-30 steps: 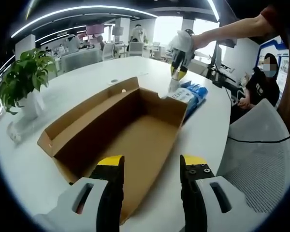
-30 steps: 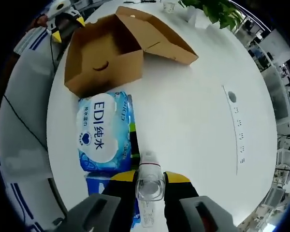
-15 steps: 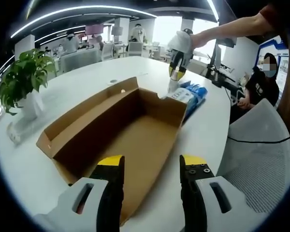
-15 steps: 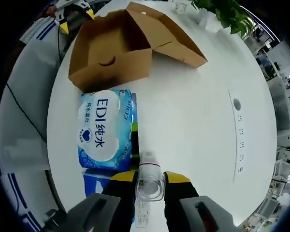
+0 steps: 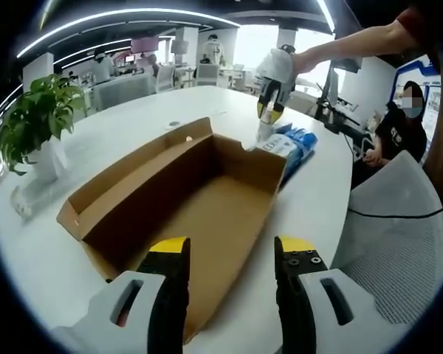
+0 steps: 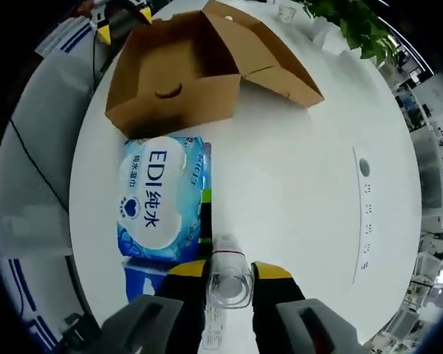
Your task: Operate the shoe box by opening the lid, removing the specified soft item, and placing it in the target area until the item is outside and the box remains undamaged.
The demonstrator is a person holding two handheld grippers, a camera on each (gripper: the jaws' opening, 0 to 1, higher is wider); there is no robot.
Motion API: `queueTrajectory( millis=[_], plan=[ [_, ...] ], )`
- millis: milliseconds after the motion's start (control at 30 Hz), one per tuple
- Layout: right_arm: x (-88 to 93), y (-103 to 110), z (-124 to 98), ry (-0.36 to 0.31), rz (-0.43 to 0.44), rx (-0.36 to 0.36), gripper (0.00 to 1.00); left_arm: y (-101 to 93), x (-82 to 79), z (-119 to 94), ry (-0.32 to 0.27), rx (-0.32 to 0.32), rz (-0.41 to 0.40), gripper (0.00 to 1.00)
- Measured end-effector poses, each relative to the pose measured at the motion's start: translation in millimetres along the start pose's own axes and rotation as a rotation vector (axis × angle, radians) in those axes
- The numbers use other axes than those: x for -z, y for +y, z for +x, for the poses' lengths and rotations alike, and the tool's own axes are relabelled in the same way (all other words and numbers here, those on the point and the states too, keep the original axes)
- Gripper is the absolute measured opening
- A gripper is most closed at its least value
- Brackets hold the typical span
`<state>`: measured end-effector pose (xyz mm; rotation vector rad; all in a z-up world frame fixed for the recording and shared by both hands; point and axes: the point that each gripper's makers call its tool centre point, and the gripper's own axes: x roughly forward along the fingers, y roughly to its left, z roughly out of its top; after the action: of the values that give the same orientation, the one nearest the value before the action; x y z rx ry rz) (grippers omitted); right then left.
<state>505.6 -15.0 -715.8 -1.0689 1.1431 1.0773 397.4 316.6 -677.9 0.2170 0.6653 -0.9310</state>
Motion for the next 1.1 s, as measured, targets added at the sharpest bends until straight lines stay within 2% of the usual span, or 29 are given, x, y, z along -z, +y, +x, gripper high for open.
queueTrajectory(
  millis=[467,833,1100],
  plan=[
    [0.8,-4.2,-3.5,-0.023,0.034,0.018,0.25,-3.5,-1.7,1.1,-0.001,0.005,0.004,0.46],
    [0.5,-7.1,-14.6,-0.053,0.087,0.05,0.27,-4.7,-3.8,0.8,-0.005,0.01,0.01,0.46],
    [-1.4,-9.3,-32.6,-0.113,0.166,0.094,0.3,-6.5,-6.9,0.8,-0.013,0.018,0.019,0.46]
  ],
)
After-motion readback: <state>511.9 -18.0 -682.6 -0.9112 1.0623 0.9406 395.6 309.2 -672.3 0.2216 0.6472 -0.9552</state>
